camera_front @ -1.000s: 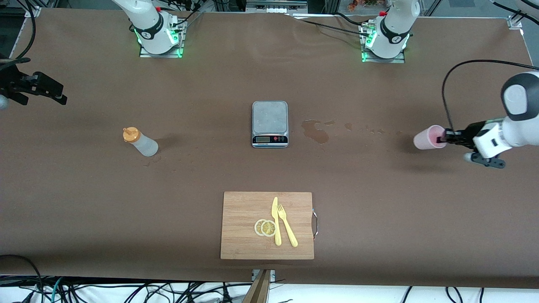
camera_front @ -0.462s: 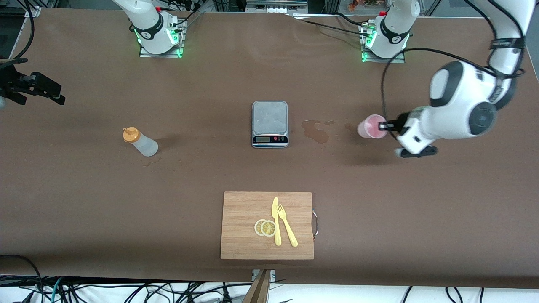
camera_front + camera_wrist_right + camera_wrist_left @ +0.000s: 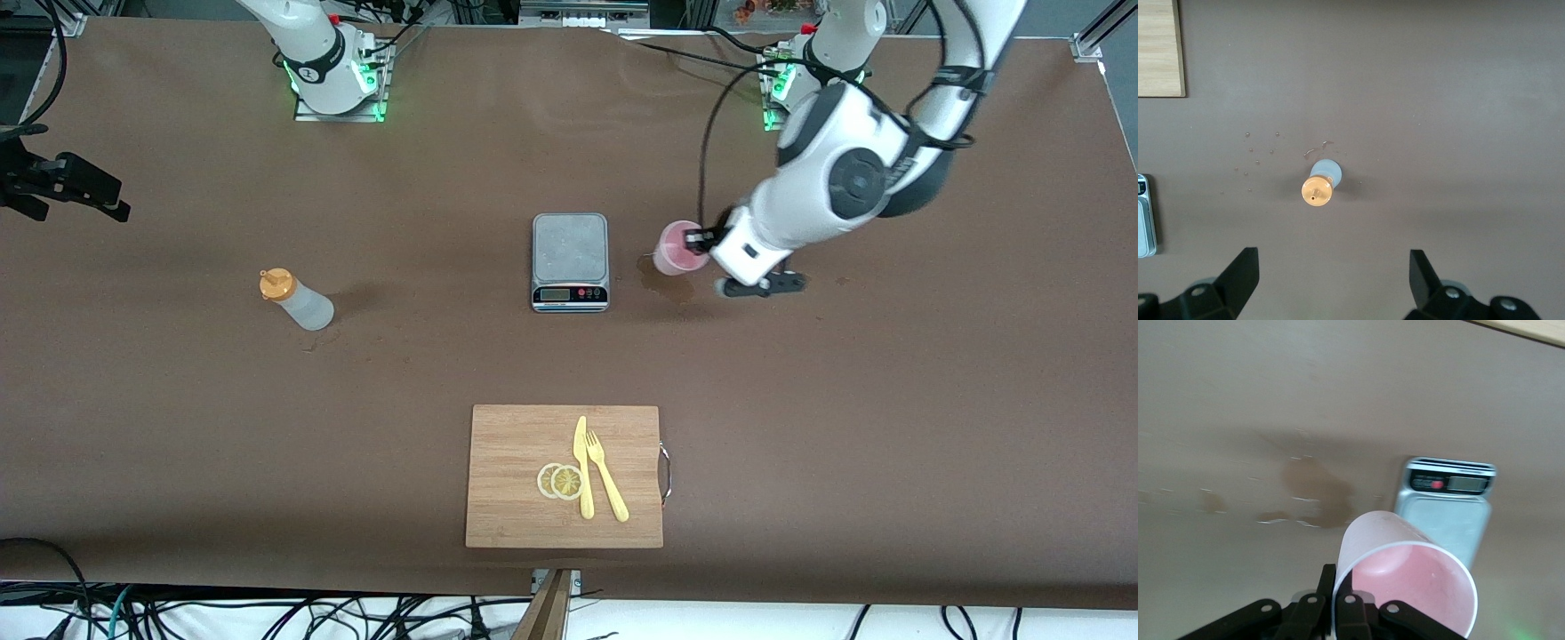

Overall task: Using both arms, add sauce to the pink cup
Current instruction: 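Carry the pink cup with the left gripper onto the scale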

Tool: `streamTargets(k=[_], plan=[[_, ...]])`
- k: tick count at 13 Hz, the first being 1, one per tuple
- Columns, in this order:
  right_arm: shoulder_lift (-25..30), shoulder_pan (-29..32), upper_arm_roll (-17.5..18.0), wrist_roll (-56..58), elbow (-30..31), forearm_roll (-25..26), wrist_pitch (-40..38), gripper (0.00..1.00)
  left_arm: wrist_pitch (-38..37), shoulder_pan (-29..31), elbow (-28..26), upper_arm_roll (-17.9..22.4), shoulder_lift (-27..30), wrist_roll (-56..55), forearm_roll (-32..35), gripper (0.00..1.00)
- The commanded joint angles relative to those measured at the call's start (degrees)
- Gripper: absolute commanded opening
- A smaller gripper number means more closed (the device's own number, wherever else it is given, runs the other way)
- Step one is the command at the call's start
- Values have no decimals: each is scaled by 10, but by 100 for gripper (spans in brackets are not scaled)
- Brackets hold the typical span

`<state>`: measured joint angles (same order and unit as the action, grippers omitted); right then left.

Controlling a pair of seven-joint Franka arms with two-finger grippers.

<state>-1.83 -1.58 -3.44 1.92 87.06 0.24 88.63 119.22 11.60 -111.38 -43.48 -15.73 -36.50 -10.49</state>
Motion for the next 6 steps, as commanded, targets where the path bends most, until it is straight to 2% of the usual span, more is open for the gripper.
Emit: streamTargets(k=[1,4,6], plan=[[2,3,-1,6,-3,-6,0,100,78,-69,-2,5,-34,-87,-5,0],[2,3,-1,7,-3,-6,0,100,92,-122,-1,6,-90,-197,128,0],[2,8,-1,7,-3,-6,1,100,148,-135,0,6,-127,-257,180,0]])
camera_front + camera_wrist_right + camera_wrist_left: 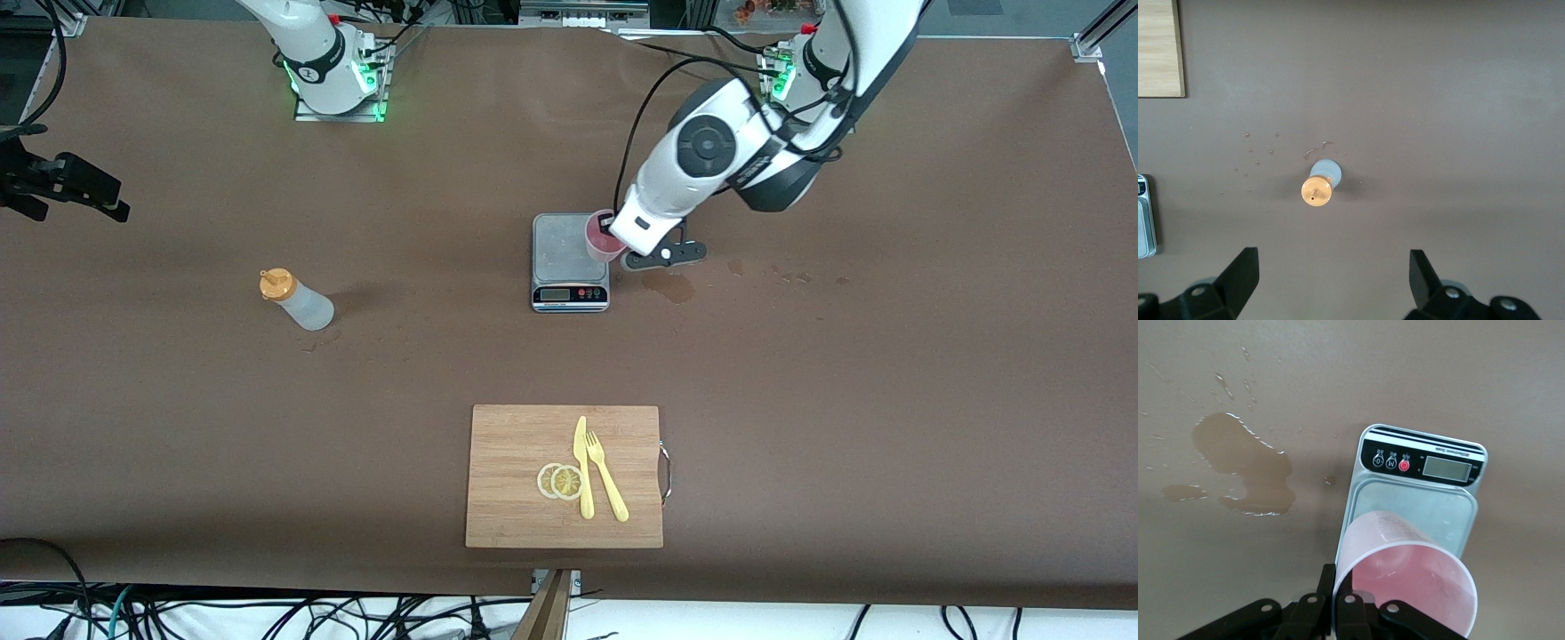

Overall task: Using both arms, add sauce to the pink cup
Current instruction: 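Carry the pink cup with the left gripper onto the scale, then lower the cup onto the scale and open the left gripper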

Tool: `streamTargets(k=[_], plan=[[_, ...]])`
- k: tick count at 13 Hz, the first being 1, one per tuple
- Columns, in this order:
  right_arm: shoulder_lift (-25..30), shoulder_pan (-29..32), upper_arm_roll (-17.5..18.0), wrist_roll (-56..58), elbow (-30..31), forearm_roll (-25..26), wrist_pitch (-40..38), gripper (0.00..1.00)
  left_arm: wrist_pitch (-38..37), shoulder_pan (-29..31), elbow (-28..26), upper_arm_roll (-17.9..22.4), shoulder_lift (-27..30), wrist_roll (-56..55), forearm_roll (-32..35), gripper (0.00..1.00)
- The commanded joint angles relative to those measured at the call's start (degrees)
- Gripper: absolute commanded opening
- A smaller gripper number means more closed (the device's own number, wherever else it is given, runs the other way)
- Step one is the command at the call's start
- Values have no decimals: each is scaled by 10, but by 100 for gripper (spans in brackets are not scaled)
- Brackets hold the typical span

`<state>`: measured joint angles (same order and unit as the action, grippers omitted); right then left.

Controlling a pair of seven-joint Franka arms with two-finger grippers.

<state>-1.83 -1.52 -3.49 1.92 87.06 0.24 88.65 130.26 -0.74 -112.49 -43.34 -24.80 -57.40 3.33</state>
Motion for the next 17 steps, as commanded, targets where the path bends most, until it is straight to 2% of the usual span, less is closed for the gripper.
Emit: streamTargets(k=[1,10,11,12,13,17], plan=[[2,7,0,7,-3,-6,-1,100,53,-22,15,4,-45,-60,44,0],[-2,14,0,8,-3,-6,-1,100,77,-54,17,11,-80,-73,45,0],[-2,14,0,8,-3,-6,-1,100,77,-61,17,18,-82,-95,45,26],[-2,14,0,8,-3,-7,-1,100,77,-68,19,24,-82,-102,45,73],[-2,14,0,8,-3,-7,-1,100,76,-72,23,26,-81,-104,46,99],[-4,16,-1,7,-4,-6,-1,100,55,-67,24,22,-50,-120,45,100]])
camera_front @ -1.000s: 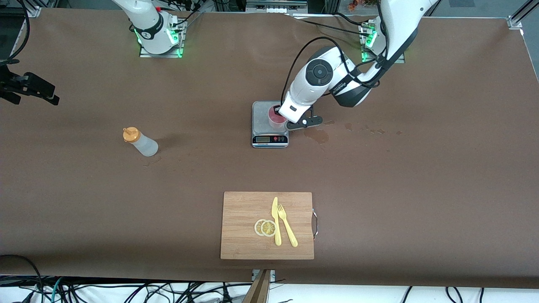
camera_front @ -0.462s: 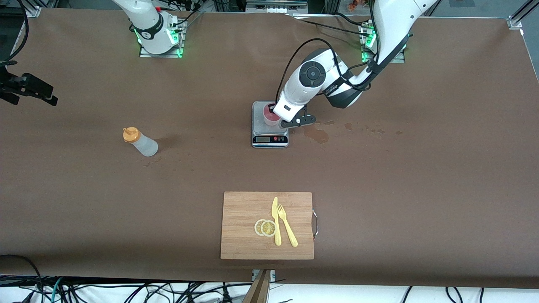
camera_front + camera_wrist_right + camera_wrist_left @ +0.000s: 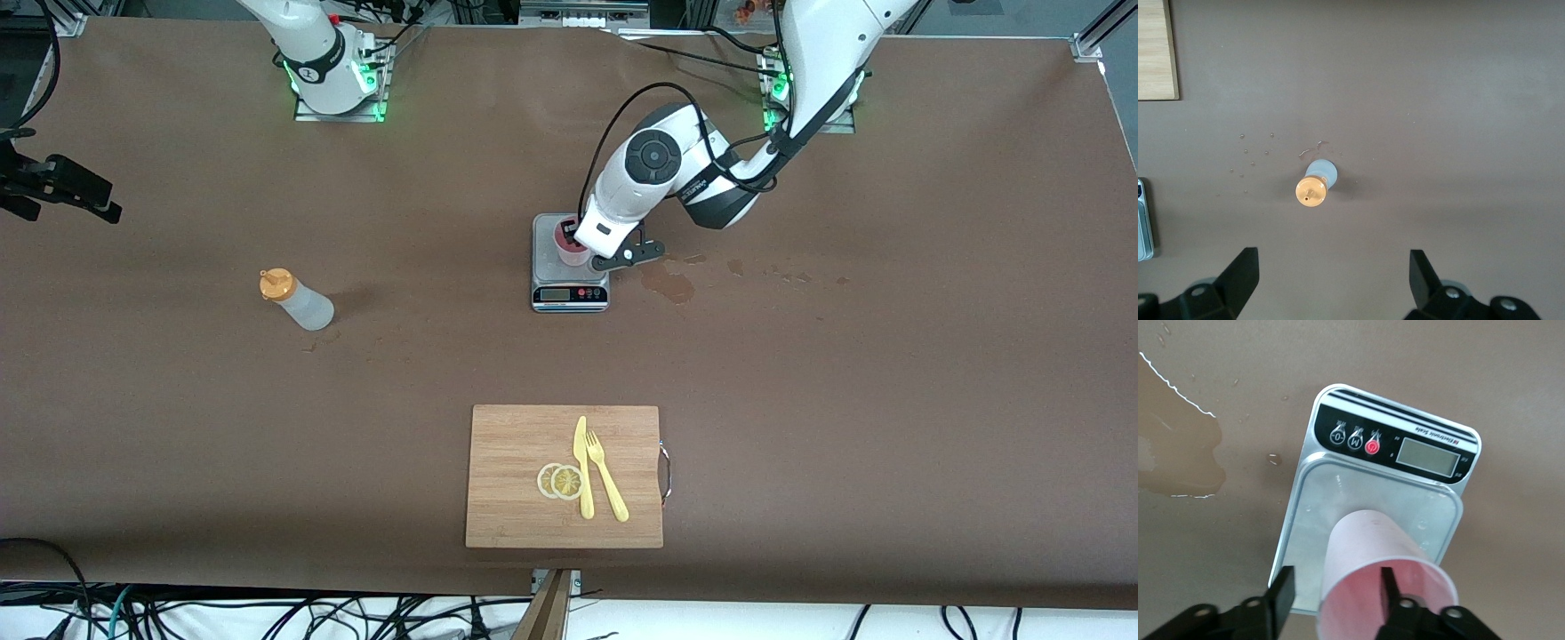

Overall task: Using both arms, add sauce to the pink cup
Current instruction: 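Lower the cup onto the scale and open the left gripper, then withdraw the left gripper while the right gripper reaches toward the bottle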

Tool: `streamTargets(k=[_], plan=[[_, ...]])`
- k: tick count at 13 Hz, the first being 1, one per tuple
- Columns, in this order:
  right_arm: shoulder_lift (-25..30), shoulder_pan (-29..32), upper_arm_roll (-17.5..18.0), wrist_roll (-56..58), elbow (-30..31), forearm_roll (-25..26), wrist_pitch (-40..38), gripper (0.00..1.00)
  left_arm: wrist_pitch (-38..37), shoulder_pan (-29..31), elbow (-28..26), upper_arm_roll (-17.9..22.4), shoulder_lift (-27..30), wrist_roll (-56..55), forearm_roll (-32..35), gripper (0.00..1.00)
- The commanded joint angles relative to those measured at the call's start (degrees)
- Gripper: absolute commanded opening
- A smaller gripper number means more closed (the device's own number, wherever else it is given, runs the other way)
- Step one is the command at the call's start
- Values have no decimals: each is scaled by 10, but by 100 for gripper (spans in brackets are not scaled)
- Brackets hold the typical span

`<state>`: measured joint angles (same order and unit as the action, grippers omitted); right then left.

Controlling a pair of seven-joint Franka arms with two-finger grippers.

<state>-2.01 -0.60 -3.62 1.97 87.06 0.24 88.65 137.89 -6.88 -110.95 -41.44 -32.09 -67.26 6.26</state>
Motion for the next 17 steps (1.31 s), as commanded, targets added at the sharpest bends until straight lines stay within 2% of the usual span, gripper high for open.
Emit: streamTargets(k=[1,5,6,9,13,15,17], plan=[[-2,8,0,8,-4,-5,-1,100,-45,-8,13,1,33,-21,16,100],[-7,10,1,7,-4,-7,7,100,-146,6,41,-1,84,-2,14,100],[-25,7,3,-2,-6,-5,8,100,-179,10,63,-1,91,6,9,100],[-35,2,6,6,-6,-1,13,100,-298,30,138,0,108,36,9,100],[-47,1,8,110,5,-2,18,100,-409,151,187,-1,173,200,-23,99],[-64,8,6,217,4,-11,30,100,-412,237,188,-1,204,291,-25,100],[-90,17,2,316,2,-53,45,100,-419,308,201,-1,211,378,-25,100]])
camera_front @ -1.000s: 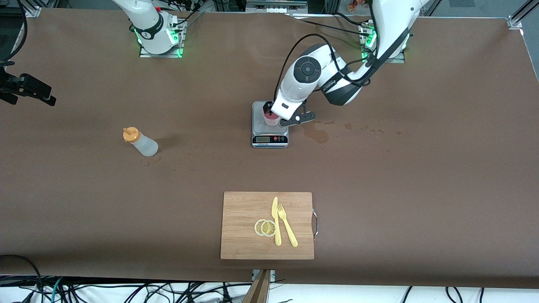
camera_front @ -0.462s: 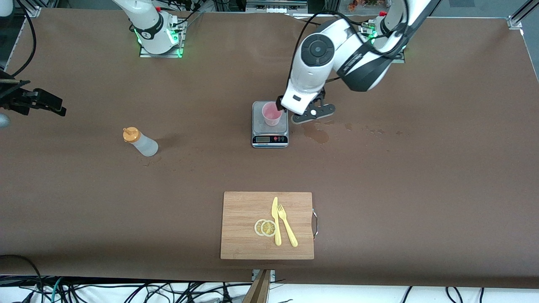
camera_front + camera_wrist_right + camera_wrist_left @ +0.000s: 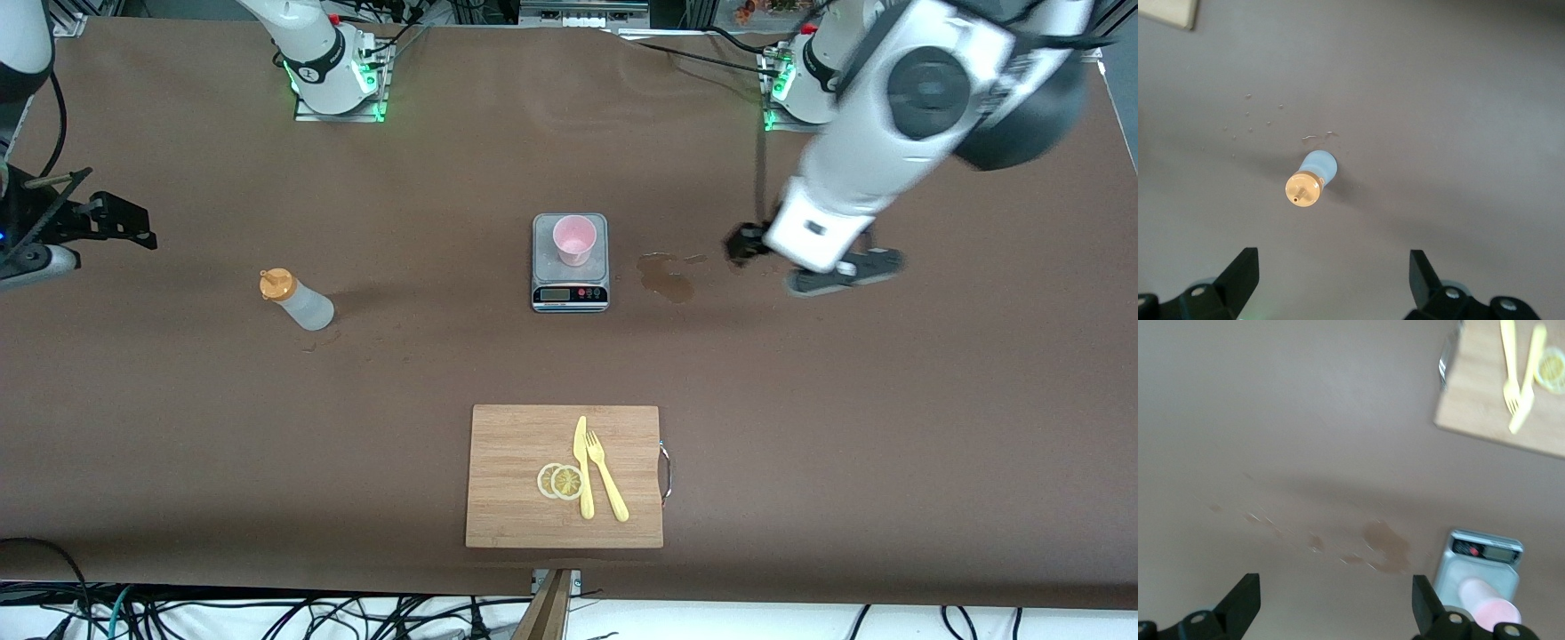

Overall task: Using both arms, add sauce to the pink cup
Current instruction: 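Withdraw the left gripper while the right gripper reaches toward the bottle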

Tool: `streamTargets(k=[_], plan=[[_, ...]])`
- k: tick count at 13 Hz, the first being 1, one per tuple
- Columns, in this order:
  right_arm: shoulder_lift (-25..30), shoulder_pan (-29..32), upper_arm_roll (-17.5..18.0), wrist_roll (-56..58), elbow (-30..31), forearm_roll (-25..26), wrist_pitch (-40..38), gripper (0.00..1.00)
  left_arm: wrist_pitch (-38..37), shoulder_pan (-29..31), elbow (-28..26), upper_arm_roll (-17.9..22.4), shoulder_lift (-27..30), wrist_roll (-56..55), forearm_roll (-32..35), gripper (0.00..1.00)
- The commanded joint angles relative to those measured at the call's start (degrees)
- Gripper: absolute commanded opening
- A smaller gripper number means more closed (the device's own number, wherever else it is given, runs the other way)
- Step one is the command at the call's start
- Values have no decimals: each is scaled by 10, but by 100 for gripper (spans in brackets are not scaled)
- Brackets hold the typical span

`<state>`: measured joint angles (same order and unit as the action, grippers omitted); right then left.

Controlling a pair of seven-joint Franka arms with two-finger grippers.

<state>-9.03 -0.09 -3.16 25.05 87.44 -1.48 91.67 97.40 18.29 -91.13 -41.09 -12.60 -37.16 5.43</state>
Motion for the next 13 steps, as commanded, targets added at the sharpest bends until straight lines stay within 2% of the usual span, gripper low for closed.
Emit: streamTargets(k=[1,5,7,8,10,12,13], plan=[[-28,27,-2,148,4,-71,34,100,-20,82,5,-5,16,111,-16,100],[-28,61,-1,368,81,-155,79,100,-21,169,8,-17,17,182,-16,100],[-27,87,-1,474,121,-188,81,100,-23,182,3,-9,27,219,-17,100],[-26,108,-1,539,140,-212,80,100,-25,180,-6,8,45,244,-23,100],[-38,147,-2,680,163,-257,77,100,-24,148,-27,71,68,270,-62,100],[-75,177,-2,810,164,-300,57,100,-22,46,-37,184,83,285,-87,99],[-94,186,-3,864,164,-329,44,100,-12,-5,-63,234,100,285,-87,99]])
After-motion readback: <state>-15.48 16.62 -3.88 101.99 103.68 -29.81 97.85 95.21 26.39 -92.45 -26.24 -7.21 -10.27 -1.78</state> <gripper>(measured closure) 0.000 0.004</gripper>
